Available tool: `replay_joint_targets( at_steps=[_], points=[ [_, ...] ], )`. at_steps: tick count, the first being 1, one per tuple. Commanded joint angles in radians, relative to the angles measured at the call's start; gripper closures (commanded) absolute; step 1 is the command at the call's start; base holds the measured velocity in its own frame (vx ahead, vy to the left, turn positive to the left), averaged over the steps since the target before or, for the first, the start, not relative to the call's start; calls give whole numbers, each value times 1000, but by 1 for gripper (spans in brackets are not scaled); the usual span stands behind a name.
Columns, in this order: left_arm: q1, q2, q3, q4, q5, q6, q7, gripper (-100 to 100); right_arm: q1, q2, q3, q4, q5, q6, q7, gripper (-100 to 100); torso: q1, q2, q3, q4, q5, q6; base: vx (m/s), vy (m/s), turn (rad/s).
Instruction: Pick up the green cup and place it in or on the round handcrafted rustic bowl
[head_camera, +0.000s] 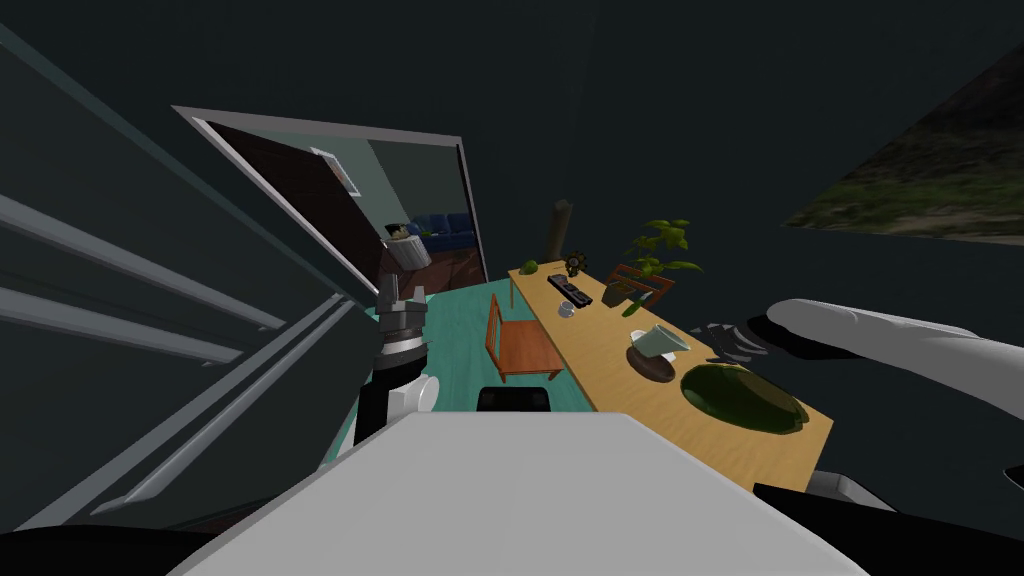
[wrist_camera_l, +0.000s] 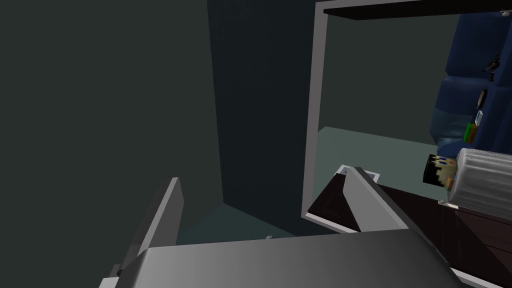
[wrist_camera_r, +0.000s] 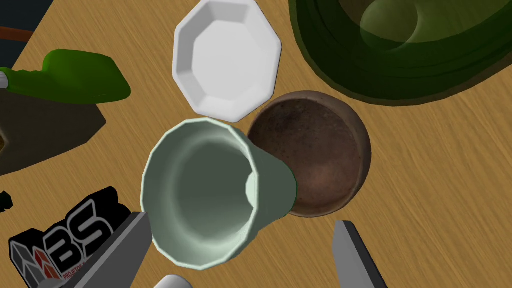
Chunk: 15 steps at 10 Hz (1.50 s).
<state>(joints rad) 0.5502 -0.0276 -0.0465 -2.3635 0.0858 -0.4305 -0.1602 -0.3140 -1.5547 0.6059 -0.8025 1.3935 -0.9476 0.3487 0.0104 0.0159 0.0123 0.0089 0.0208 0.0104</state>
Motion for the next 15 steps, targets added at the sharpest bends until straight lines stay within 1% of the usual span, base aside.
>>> replay_joint_targets(
  at_steps=[1,3,4,5,7,8,9,10,12,13,14,15],
  points=[
    [0,0,0,0,0,0,0,0,-1,-6,6,3,3,-10,-34,-100,0,0,0,0,0,0,-57,-51,229],
    [-1,0,0,0,0,0,0,0,-4,-19,17,10,9,-31,-91,-100,-6,7,4,1,-1,-2,-205,-126,416],
    [-1,0,0,0,0,0,0,0,-4,-19,17,10,9,-31,-102,-100,-7,12,7,3,-2,-1,-146,-68,131],
    [0,0,0,0,0,0,0,0,-5,-26,22,13,12,-41,-136,-100,-5,10,6,3,-1,1,-113,-54,213],
    [0,0,0,0,0,0,0,0,-7,-39,34,19,18,-61,-194,-100,-5,9,5,2,-1,-1,-190,-92,430],
    [0,0,0,0,0,0,0,0,-7,-39,34,19,18,-61,-204,-100,-7,11,6,3,-1,0,-125,-66,89],
    [0,0,0,0,0,0,0,0,-8,-45,39,22,21,-71,-238,-100,-6,8,5,2,-2,2,-108,-39,196],
    [0,0,0,0,0,0,0,0,-8,-45,39,22,21,-71,-238,-100,-5,7,4,2,-1,0,-85,-36,129],
    [0,0,0,0,0,0,0,0,-11,-58,50,29,27,-92,-303,-100,-4,6,3,1,-1,0,-140,-45,323],
    [0,0,0,0,0,0,0,0,-12,-64,56,32,31,-102,-333,-100,-5,8,4,2,-1,0,-225,-86,402],
    [0,0,0,0,0,0,0,0,-6,-64,52,22,26,-92,-314,-100,-7,11,6,3,-1,0,-107,-41,79],
    [0,0,0,0,0,0,0,0,-6,-65,52,22,26,-94,-321,0,-6,7,5,2,-2,2,-15,-6,-18]
  ],
)
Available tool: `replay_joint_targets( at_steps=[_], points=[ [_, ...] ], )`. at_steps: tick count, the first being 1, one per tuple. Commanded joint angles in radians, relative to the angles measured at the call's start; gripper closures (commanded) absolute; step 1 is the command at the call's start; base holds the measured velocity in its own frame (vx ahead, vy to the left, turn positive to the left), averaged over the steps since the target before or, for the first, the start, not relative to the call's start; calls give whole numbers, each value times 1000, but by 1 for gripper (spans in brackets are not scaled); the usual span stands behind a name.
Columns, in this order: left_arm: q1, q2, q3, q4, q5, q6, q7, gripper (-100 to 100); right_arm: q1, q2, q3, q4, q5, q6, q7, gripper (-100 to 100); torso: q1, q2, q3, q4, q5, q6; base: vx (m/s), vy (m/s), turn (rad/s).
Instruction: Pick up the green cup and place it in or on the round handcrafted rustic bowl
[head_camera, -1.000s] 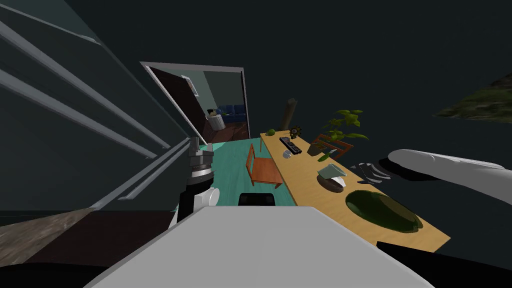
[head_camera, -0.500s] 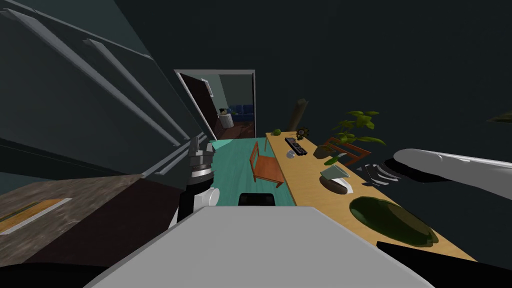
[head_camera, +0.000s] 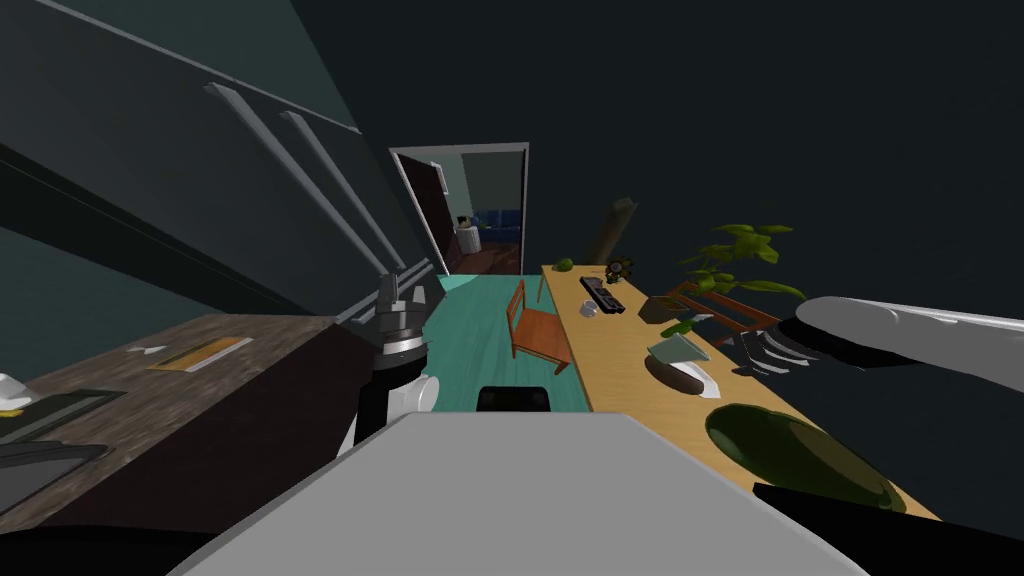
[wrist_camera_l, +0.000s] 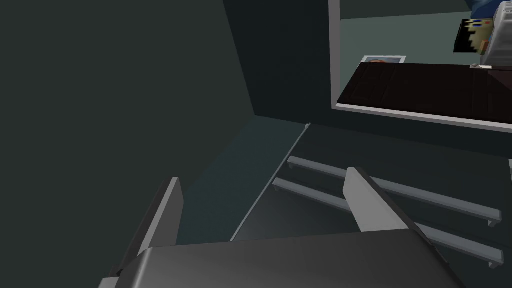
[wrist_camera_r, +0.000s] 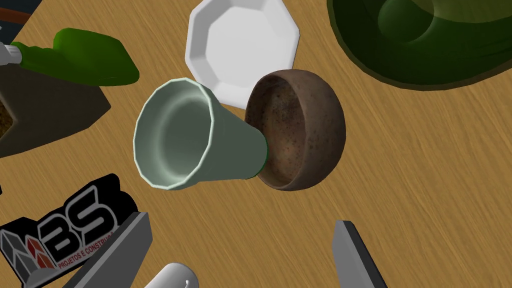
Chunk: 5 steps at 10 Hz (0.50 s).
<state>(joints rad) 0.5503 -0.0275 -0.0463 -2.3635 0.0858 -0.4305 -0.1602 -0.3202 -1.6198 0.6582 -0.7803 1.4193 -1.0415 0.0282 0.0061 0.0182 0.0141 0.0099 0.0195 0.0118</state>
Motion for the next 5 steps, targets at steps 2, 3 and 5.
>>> replay_joint_targets(
  at_steps=[2,3,5],
  points=[
    [0,0,0,0,0,0,0,0,0,0,0,0,0,0,0,0,1,-2,-1,-1,0,0,-4,-1,0],
    [0,0,0,0,0,0,0,0,0,0,0,0,0,0,0,0,1,-3,-2,-1,0,0,0,0,0],
    [0,0,0,0,0,0,0,0,0,0,0,0,0,0,0,0,1,-4,-2,-1,0,0,0,0,0]
  ],
)
